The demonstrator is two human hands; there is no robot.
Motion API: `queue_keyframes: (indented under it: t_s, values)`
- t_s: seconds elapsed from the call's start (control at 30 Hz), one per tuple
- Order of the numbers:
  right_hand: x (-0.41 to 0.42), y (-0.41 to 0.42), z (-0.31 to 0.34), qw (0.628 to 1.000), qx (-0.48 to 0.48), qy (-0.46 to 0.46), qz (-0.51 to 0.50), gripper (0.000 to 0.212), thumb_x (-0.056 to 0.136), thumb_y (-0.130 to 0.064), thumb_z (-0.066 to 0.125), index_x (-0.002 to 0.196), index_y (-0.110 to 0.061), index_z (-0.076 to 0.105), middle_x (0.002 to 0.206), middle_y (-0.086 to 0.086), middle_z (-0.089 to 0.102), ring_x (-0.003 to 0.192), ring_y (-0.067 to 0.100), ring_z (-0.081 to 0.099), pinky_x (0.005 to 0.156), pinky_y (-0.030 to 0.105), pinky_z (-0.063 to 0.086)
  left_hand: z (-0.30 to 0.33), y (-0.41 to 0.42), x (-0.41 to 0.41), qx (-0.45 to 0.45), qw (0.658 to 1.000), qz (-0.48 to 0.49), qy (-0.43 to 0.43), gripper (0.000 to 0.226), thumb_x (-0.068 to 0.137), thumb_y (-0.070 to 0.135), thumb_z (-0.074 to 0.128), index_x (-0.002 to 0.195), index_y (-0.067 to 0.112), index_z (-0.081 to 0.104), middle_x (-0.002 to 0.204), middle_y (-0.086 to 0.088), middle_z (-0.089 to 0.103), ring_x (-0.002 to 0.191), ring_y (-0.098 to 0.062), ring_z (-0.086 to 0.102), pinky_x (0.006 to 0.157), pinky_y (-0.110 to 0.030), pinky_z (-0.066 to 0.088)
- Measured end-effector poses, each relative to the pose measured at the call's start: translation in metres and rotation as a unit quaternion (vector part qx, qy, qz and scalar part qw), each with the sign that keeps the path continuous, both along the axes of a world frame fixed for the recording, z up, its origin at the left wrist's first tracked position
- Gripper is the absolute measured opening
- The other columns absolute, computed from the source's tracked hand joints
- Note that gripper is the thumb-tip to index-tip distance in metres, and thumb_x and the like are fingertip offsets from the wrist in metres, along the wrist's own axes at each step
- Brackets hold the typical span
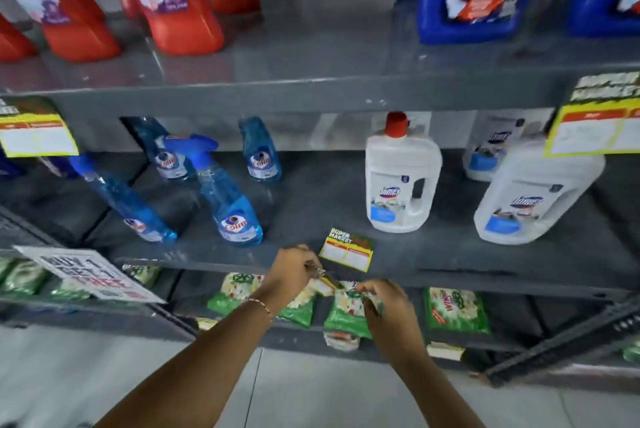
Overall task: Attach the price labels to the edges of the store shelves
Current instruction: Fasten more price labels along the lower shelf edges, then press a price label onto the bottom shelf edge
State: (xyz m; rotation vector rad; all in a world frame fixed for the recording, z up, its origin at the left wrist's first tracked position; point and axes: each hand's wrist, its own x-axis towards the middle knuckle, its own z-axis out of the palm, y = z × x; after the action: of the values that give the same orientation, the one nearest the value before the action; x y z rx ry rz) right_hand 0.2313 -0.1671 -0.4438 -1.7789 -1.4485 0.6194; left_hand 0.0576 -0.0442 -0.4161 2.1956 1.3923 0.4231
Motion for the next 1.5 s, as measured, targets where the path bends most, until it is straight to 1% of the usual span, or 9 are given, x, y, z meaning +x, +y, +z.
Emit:
queue_keyframes:
  t_s: [0.17, 0.3, 0.47, 0.57, 0.63, 0.97, 1.17, 1.37, 1.5]
  values:
    - [-0.032, 0.006, -0.024, 0.998, -0.06, -0.037, 0.003, 0.041, 0.08, -0.028, 0.062, 0.121, -0.026, 0.058, 0.121, 0.002, 0.064, 0.113, 0.026, 0.057, 0.089, 0.043, 0.048, -0.015, -0.015, -0.021, 0.004, 0.997, -0.023, -0.078, 0.016, 0.064, -0.004, 0.073, 0.07, 0.011, 0.077, 0.07, -0.005, 0.071, 0.071, -0.006, 0.059, 0.063, 0.001, 0.034]
    - [-0.073, 0.017, -0.017, 0.998, -0.046, 0.036, -0.009, 0.024, 0.08, -0.017, 0.073, 0.104, -0.022, 0.071, 0.098, -0.008, 0.072, 0.094, 0.014, 0.067, 0.08, 0.017, 0.049, -0.016, -0.033, -0.065, -0.099, 0.982, 0.045, -0.152, 0.011, 0.073, 0.006, 0.076, 0.082, 0.012, 0.077, 0.069, 0.003, 0.072, 0.063, 0.006, 0.058, 0.058, -0.009, 0.041]
    - [-0.161, 0.051, -0.004, 0.998, -0.014, 0.022, 0.049, 0.022, 0.08, -0.021, 0.073, 0.098, -0.033, 0.071, 0.089, -0.028, 0.069, 0.085, -0.009, 0.064, 0.078, 0.013, 0.048, -0.016, -0.022, -0.16, -0.122, 0.96, 0.141, -0.207, 0.018, 0.071, 0.012, 0.08, 0.086, 0.02, 0.077, 0.076, 0.005, 0.076, 0.068, -0.004, 0.069, 0.069, -0.024, 0.056]
    - [-0.221, 0.081, -0.007, 0.996, 0.038, -0.051, 0.063, 0.011, 0.077, -0.03, 0.067, 0.086, -0.029, 0.073, 0.086, -0.012, 0.076, 0.082, 0.009, 0.067, 0.08, 0.032, 0.051, -0.022, -0.004, -0.217, -0.075, 0.964, 0.178, -0.184, 0.013, 0.069, 0.01, 0.081, 0.078, 0.018, 0.075, 0.068, 0.005, 0.073, 0.06, 0.004, 0.063, 0.061, -0.012, 0.048]
    - [-0.255, 0.102, -0.009, 0.989, 0.056, -0.124, 0.053, 0.009, 0.074, -0.034, 0.067, 0.079, -0.028, 0.071, 0.079, -0.009, 0.075, 0.08, 0.011, 0.063, 0.081, 0.031, 0.039, -0.028, 0.009, -0.247, -0.024, 0.971, 0.18, -0.155, 0.01, 0.069, 0.011, 0.08, 0.077, 0.015, 0.074, 0.072, 0.001, 0.075, 0.07, 0.002, 0.064, 0.06, -0.008, 0.043]
    - [-0.307, 0.154, -0.028, 0.956, 0.08, -0.276, 0.059, 0.007, 0.077, -0.027, 0.068, 0.072, -0.021, 0.066, 0.074, -0.005, 0.069, 0.078, 0.02, 0.061, 0.074, 0.032, 0.029, -0.041, 0.057, -0.288, 0.002, 0.983, 0.164, -0.088, 0.017, 0.082, 0.021, 0.07, 0.074, 0.008, 0.063, 0.073, -0.013, 0.071, 0.068, -0.028, 0.062, 0.061, -0.031, 0.044]
    - [-0.309, 0.158, -0.035, 0.942, 0.123, -0.307, 0.064, 0.008, 0.08, -0.023, 0.068, 0.072, -0.021, 0.067, 0.073, -0.005, 0.068, 0.076, 0.02, 0.058, 0.073, 0.033, 0.035, -0.044, 0.062, -0.291, 0.032, 0.987, 0.133, -0.081, 0.016, 0.085, 0.019, 0.065, 0.076, 0.008, 0.058, 0.075, -0.015, 0.068, 0.07, -0.033, 0.063, 0.059, -0.033, 0.046]
    - [-0.296, 0.161, -0.028, 0.94, 0.124, -0.313, 0.057, 0.015, 0.078, -0.024, 0.073, 0.073, -0.019, 0.06, 0.076, -0.001, 0.061, 0.075, 0.023, 0.054, 0.067, 0.036, 0.038, -0.037, 0.065, -0.3, 0.094, 0.983, 0.147, 0.049, 0.029, 0.085, 0.036, 0.062, 0.089, 0.011, 0.049, 0.082, -0.015, 0.066, 0.077, -0.038, 0.062, 0.061, -0.042, 0.052]
    - [-0.281, 0.149, -0.024, 0.94, 0.115, -0.315, 0.065, 0.007, 0.081, -0.022, 0.07, 0.082, -0.022, 0.064, 0.082, -0.002, 0.065, 0.08, 0.023, 0.059, 0.071, 0.036, 0.041, -0.033, 0.063, -0.303, 0.115, 0.986, 0.118, 0.025, 0.021, 0.082, 0.017, 0.064, 0.081, 0.013, 0.044, 0.077, -0.009, 0.056, 0.068, -0.032, 0.055, 0.055, -0.034, 0.043]
